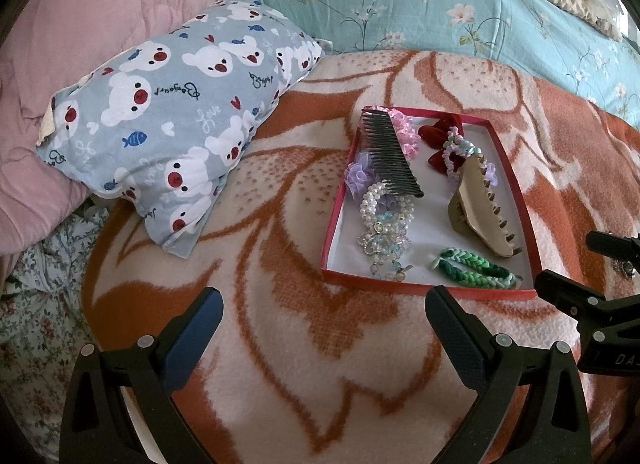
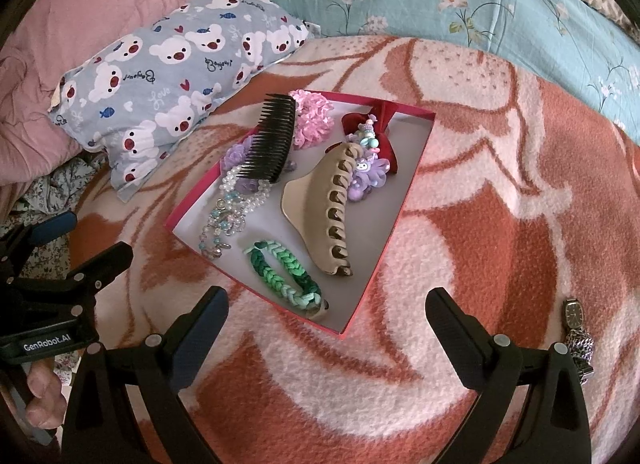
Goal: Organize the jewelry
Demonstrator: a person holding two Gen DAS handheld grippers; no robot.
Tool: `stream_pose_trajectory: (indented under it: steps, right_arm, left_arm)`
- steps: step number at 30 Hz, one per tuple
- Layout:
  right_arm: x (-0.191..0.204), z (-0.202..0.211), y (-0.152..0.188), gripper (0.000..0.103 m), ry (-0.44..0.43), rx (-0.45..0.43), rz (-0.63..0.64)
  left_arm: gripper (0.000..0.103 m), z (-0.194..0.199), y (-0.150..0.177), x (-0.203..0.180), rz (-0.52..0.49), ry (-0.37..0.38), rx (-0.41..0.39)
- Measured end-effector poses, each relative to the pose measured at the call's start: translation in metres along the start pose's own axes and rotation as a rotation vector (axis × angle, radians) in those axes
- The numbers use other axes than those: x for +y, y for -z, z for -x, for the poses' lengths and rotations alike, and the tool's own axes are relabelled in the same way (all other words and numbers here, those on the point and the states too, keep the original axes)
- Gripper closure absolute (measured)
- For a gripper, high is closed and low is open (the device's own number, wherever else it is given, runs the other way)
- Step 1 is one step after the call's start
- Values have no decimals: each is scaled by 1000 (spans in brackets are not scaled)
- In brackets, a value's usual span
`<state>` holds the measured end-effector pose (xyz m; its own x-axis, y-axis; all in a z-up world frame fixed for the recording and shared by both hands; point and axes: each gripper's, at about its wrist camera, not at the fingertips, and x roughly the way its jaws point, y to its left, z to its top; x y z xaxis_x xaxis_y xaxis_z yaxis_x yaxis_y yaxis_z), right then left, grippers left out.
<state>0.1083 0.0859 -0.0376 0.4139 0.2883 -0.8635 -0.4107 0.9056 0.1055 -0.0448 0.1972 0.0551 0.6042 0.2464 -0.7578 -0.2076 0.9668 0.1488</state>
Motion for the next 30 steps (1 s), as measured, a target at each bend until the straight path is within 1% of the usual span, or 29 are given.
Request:
stream_pose_trajectory:
  steps: [30]
  right_arm:
    - [-4,3,1,3,-5,1,-7]
  left_arm:
    - [1,1,-1,-3,6,0,5]
